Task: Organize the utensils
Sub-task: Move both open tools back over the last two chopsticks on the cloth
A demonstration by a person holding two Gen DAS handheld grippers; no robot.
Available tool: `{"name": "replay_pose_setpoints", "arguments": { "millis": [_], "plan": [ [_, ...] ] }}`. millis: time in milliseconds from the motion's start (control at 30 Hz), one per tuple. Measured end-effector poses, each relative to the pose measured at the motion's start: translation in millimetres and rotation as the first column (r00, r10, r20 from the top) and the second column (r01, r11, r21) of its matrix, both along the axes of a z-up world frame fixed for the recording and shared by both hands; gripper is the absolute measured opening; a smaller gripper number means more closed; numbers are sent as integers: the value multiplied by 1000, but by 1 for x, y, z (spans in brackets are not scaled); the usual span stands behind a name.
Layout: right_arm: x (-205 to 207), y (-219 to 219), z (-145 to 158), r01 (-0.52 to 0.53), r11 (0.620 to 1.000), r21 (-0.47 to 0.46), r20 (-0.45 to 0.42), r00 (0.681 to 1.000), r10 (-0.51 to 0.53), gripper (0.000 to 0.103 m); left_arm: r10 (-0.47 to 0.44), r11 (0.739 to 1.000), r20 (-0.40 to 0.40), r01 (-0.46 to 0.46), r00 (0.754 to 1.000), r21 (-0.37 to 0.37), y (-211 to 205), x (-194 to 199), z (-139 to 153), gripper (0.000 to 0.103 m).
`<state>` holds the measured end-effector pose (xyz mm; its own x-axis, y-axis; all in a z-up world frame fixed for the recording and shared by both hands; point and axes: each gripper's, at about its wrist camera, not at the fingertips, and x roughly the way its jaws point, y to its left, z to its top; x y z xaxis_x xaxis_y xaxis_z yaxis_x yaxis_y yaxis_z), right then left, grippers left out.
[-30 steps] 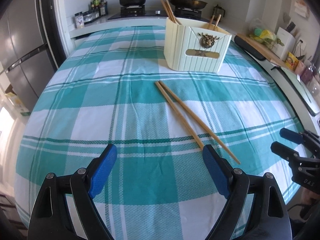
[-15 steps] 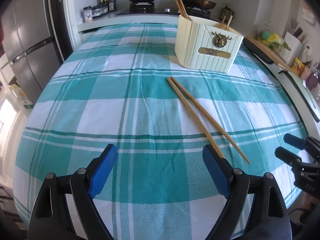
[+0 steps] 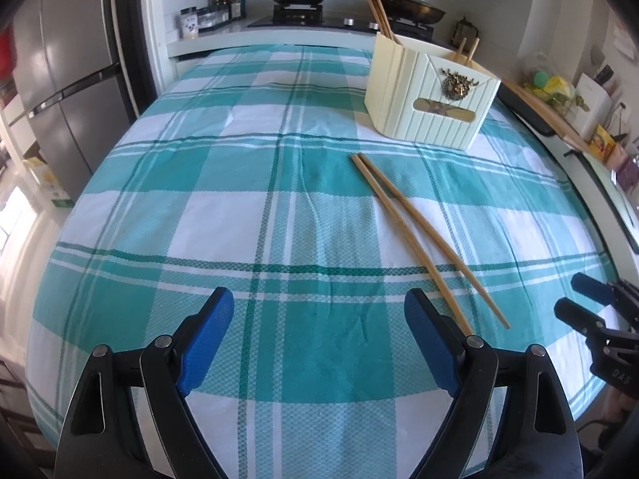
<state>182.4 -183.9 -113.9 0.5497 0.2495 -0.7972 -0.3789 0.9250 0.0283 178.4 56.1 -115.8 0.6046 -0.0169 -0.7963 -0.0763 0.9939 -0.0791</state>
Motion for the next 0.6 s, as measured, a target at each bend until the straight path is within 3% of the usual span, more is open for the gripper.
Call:
{"name": "replay_pose_setpoints", "arguments": {
  "millis": [600],
  "plan": [
    [6,12,4,-29,1000,-10,6,1000,29,54,33,999,0,-33,999,-11,14,-1,-1,88]
  ]
}}
